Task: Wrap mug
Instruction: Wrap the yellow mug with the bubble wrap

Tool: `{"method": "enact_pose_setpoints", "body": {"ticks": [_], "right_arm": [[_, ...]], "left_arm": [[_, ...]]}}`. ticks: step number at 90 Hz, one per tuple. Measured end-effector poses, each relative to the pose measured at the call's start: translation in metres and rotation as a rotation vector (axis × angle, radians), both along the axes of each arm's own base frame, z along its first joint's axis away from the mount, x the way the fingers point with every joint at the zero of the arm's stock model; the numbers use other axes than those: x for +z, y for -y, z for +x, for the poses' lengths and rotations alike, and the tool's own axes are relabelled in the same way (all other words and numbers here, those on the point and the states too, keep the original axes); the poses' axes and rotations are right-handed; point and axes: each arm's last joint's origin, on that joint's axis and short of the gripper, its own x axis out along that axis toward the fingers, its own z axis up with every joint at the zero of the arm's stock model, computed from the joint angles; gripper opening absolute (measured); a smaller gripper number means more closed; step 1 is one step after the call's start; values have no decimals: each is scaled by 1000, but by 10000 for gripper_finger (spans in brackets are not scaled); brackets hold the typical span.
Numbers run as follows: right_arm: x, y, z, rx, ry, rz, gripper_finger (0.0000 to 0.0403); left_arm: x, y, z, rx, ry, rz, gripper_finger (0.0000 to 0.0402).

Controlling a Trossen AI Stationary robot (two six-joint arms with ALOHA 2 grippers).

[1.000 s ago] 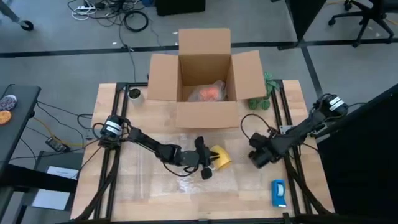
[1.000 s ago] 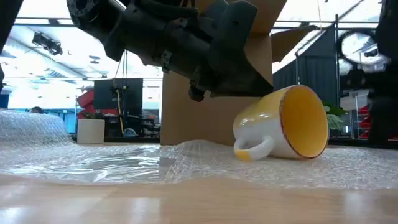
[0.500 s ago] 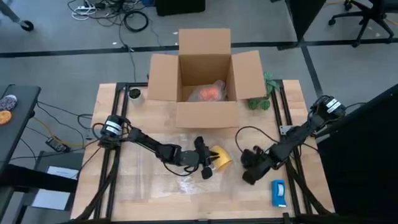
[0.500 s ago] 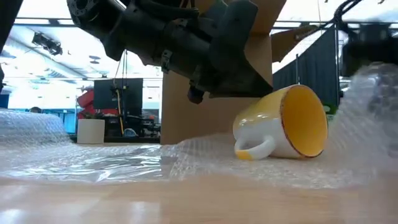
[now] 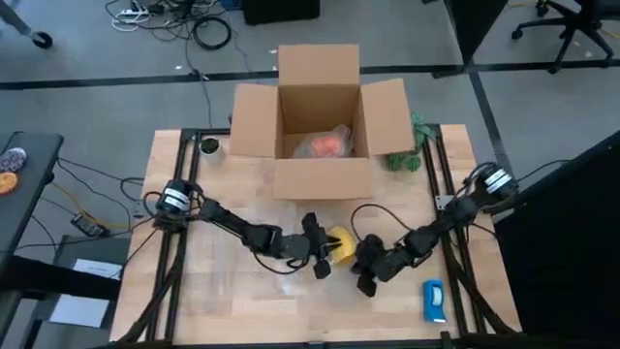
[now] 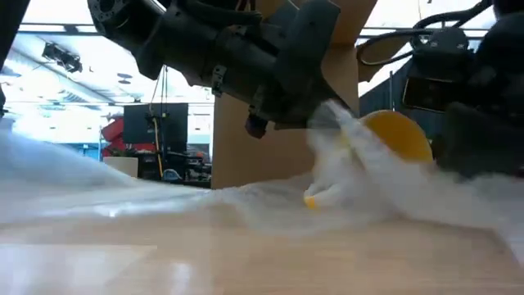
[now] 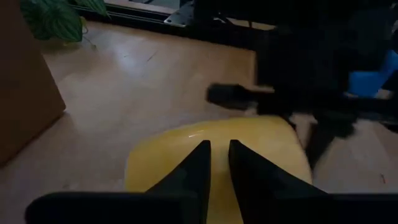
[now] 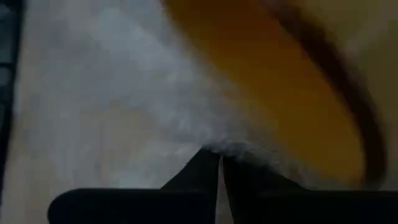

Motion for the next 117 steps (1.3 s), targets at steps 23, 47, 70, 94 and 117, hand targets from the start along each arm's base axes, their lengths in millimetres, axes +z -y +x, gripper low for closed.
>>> {"method": "enact_pose_setpoints", "body": {"ticks": [23, 47, 70, 94, 117], "right_arm": [[25, -7, 15, -32, 105, -131, 0], [48, -2, 14, -67, 73, -269, 0], [44, 3, 11, -108, 21, -310, 0], [53, 6, 5, -86, -18, -300, 0], [95, 3, -26, 30, -322, -142, 0]], "left_arm": [[0, 0, 0, -9, -7, 19, 44], [2, 0, 0, -27, -10, 28, 44], [31, 13, -13, -153, -2, 90, 44], [41, 10, -11, -131, 23, 118, 44], [19, 2, -3, -101, -21, 123, 44]]}}
